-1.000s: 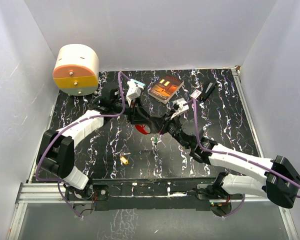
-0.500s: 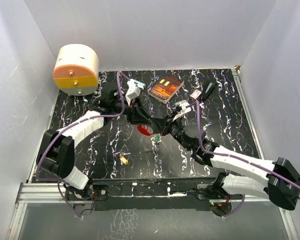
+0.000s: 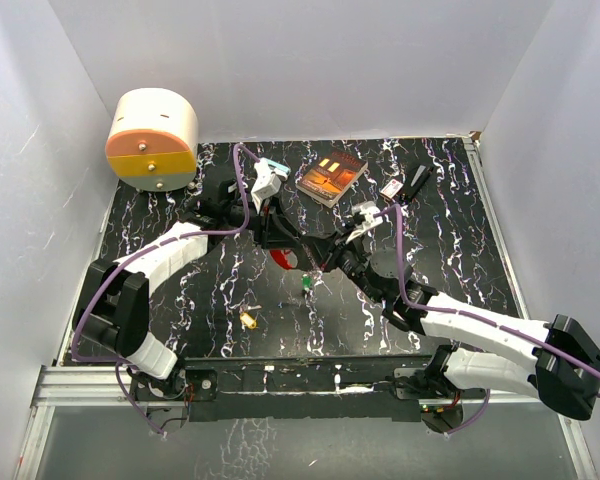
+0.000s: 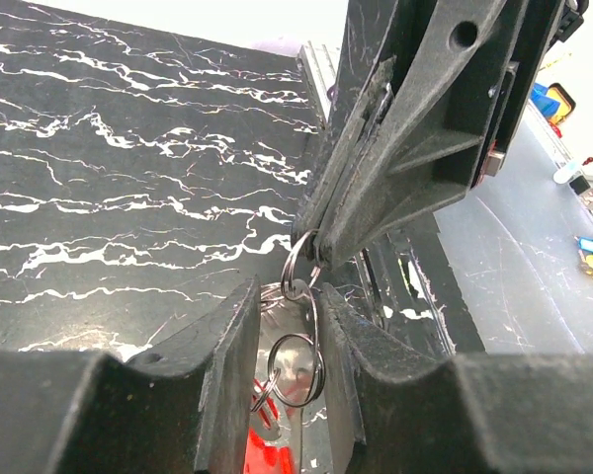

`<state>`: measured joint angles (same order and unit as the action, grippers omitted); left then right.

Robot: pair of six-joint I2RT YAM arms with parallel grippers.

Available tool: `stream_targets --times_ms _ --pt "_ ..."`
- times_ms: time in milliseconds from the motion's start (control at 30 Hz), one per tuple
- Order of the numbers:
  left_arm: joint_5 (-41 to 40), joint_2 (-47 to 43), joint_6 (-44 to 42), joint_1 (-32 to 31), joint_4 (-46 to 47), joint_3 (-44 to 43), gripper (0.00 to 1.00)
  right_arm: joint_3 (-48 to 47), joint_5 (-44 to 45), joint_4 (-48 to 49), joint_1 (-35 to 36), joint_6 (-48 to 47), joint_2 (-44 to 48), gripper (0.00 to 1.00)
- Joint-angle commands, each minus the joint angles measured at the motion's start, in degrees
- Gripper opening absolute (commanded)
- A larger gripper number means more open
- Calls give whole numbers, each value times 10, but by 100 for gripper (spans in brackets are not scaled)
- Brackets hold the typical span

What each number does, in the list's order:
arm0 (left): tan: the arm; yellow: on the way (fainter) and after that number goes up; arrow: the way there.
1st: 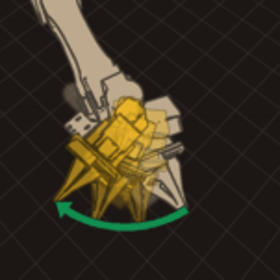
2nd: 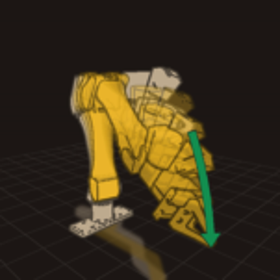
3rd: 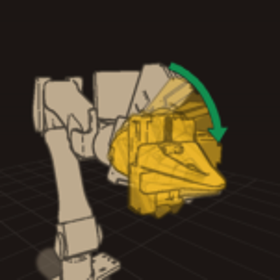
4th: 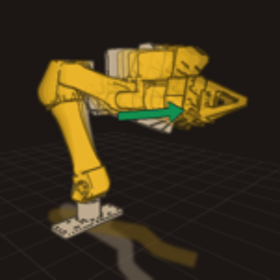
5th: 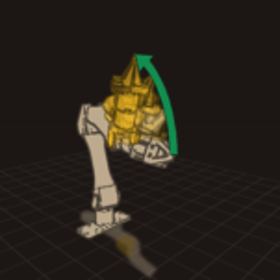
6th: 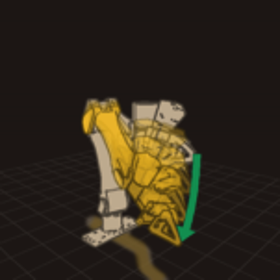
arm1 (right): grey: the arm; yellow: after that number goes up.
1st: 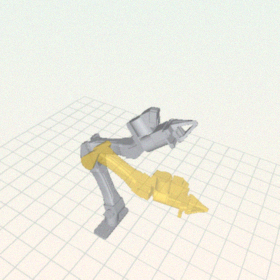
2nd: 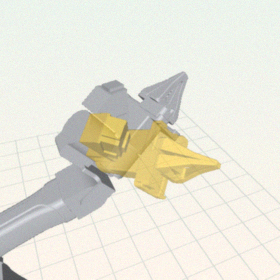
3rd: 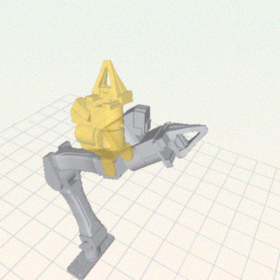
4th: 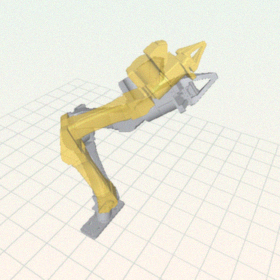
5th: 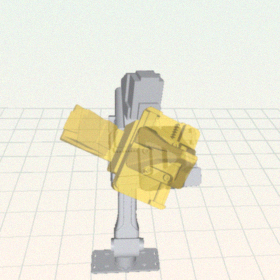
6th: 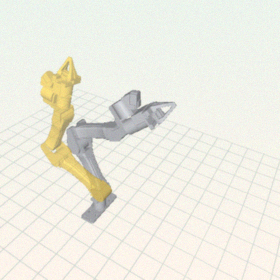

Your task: Put the keys on the keyring

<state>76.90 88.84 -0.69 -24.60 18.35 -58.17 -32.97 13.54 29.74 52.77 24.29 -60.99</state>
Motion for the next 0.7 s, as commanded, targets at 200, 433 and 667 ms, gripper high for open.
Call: stream_targets --times_ms 200,433,667 --pt "38 -20 26 -2 34 -11 26 9 0 86 5 15 17 8" --pt "40 -19 10 -3 26 -6 17 7 0 87 7 11 19 8" --pt "32 -21 16 -3 30 -8 12 13 2 83 7 15 22 8"
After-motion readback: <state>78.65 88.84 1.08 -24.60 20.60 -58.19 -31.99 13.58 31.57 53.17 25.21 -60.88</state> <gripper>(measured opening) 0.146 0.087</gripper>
